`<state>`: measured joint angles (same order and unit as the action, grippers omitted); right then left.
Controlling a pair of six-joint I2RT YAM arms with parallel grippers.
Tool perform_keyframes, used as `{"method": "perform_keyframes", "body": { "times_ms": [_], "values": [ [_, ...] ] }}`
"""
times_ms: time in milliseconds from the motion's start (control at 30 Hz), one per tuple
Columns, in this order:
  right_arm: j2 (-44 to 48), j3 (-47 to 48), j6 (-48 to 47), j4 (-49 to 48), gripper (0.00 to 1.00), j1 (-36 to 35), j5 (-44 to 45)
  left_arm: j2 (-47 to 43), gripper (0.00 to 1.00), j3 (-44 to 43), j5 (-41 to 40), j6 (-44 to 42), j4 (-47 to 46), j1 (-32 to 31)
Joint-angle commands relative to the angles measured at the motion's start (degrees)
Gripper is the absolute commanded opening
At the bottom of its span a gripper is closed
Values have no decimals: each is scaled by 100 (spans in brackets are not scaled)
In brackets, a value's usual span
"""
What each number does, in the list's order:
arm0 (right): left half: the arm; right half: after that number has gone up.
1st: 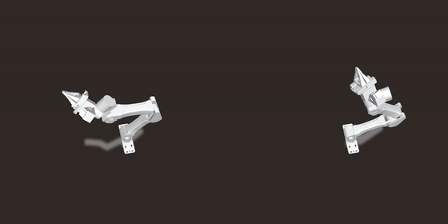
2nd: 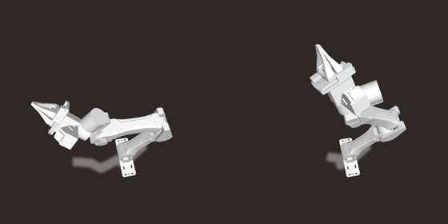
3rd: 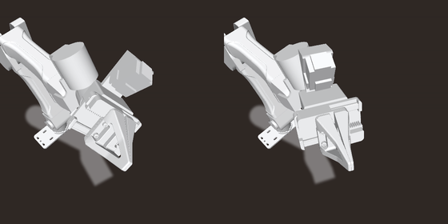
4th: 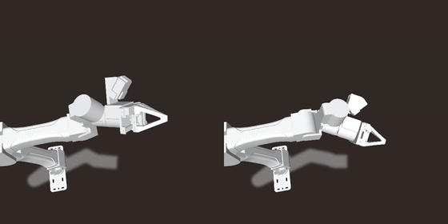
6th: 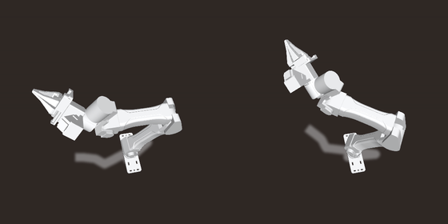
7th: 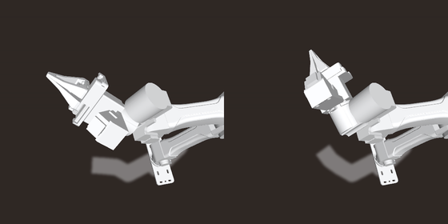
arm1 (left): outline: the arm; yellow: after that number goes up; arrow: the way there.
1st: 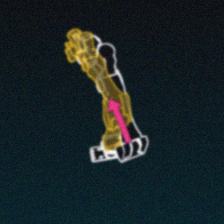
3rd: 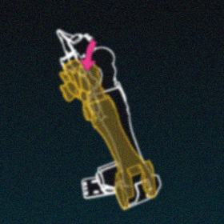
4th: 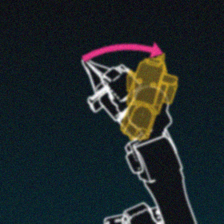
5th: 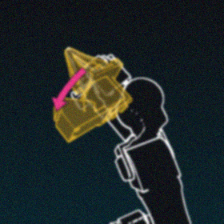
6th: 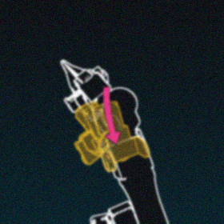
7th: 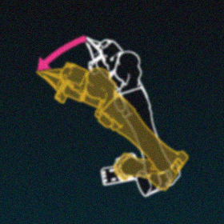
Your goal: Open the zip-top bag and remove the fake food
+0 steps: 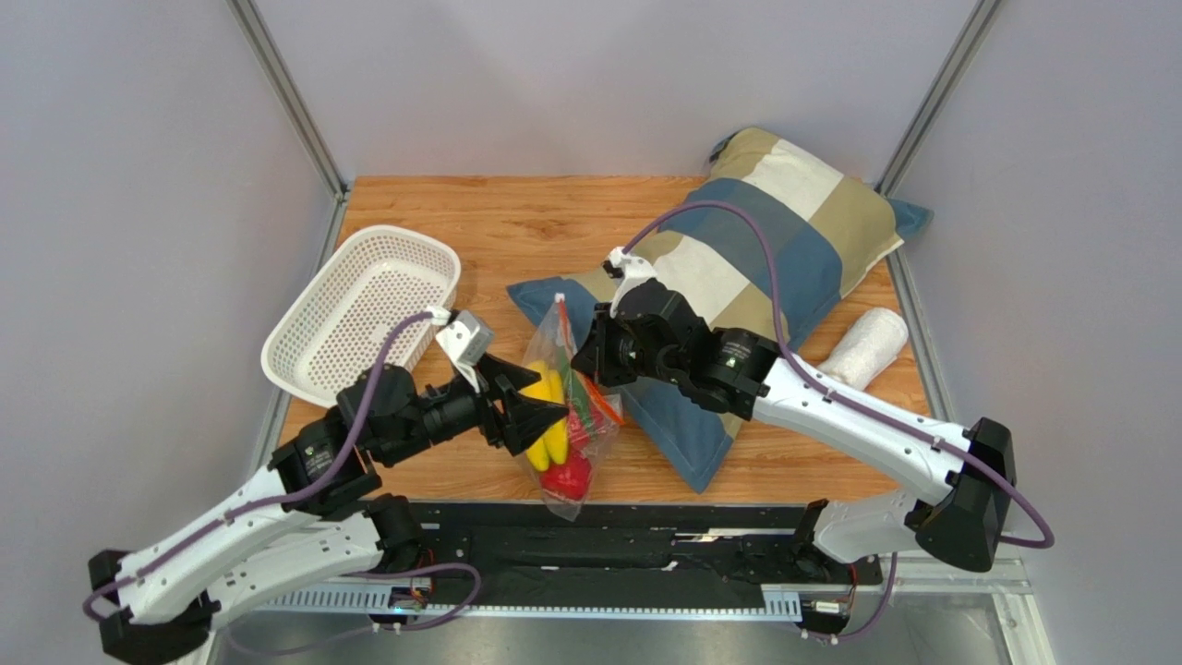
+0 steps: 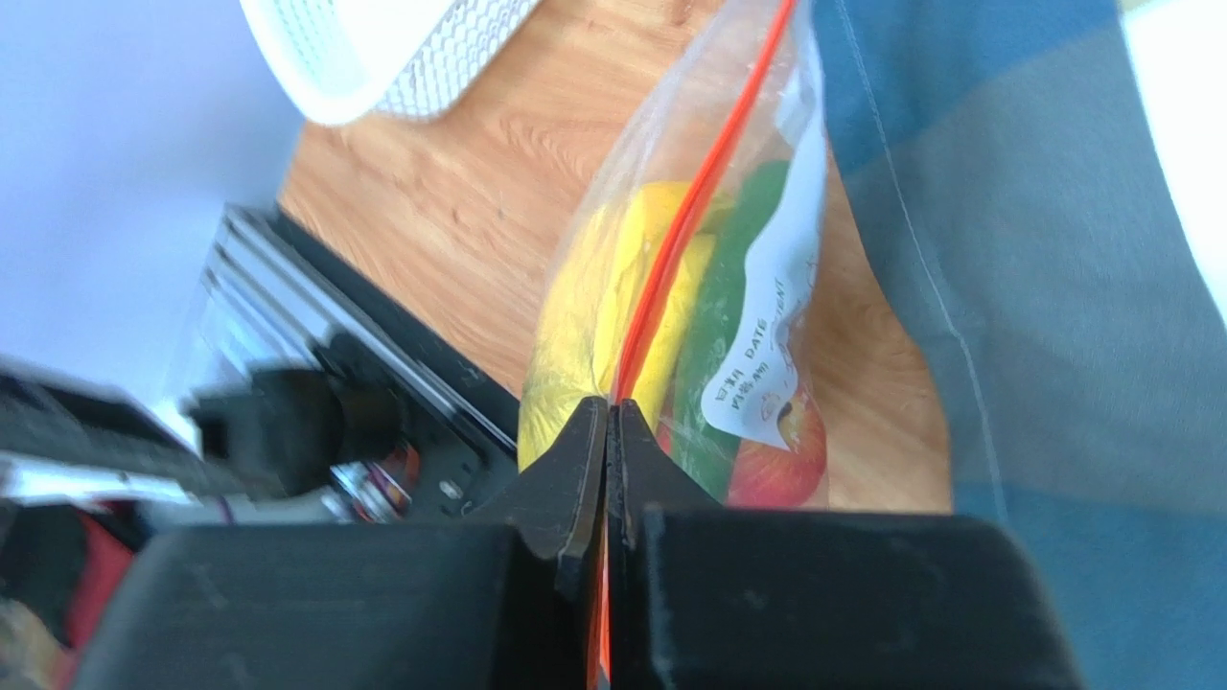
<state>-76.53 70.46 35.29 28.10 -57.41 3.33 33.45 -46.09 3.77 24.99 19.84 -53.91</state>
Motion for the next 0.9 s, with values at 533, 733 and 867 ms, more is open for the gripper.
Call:
{"method": "perform_keyframes", "body": {
  "times_ms": [533,733,867],
  "values": [
    [279,179,3959,-85,0,-938,2162,811,99,241,-3540,-1059,-816,-1957],
    [244,153,4372,-59,0,-1079,2426,926,99,495,-3384,-514,-840,-1957],
    [314,21,4513,-225,0,-1150,2470,909,90,758,-3417,-364,-982,-1939]
  ]
}}
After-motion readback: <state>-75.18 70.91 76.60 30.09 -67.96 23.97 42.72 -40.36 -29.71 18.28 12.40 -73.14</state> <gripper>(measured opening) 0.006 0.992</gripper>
